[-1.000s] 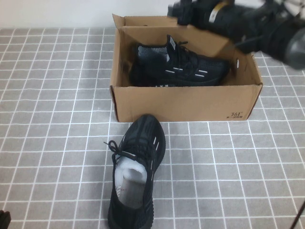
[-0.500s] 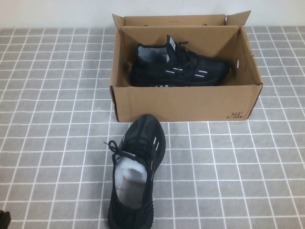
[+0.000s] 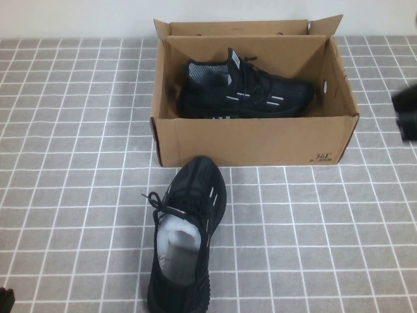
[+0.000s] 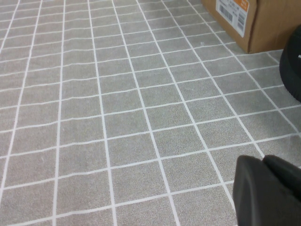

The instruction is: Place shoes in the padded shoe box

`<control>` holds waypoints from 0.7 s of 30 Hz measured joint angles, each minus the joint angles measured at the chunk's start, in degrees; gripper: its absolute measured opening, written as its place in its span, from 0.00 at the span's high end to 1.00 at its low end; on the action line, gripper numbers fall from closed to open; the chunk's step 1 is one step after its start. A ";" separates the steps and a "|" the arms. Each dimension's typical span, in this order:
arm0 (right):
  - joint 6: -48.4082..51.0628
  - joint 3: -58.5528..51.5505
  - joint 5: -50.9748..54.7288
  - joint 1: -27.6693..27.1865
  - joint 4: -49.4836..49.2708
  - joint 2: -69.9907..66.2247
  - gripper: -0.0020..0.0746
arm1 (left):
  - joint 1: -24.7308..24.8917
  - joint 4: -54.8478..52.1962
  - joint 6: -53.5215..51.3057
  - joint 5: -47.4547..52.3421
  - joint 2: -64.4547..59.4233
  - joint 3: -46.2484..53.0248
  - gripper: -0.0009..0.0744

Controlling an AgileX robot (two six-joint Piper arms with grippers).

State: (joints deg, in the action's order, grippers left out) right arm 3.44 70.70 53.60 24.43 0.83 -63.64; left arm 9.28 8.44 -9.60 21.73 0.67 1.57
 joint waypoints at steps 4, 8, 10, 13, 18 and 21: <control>0.00 -2.62 3.85 0.00 0.13 -0.34 0.98 | 0.00 0.00 0.00 0.00 0.00 0.00 0.99; 0.00 -2.97 5.37 0.00 0.26 -1.81 0.98 | 0.00 0.00 0.00 0.00 0.00 0.00 0.99; 0.00 -2.97 5.46 0.00 0.26 -2.90 0.98 | 0.00 0.00 0.00 0.00 0.00 0.00 0.99; 0.87 -3.30 5.31 -0.40 3.07 -3.55 0.98 | 0.00 0.00 0.00 0.00 0.00 0.00 0.99; 2.13 -8.89 -4.03 -4.22 7.66 2.63 0.98 | 0.00 0.00 0.00 0.00 0.00 0.00 0.99; 2.22 -16.63 -16.46 -8.54 7.78 10.29 0.98 | 0.00 0.00 0.00 0.00 0.00 0.00 0.99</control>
State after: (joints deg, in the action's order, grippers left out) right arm 5.65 54.07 37.14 15.89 8.61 -53.34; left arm 9.28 8.44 -9.60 21.73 0.67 1.57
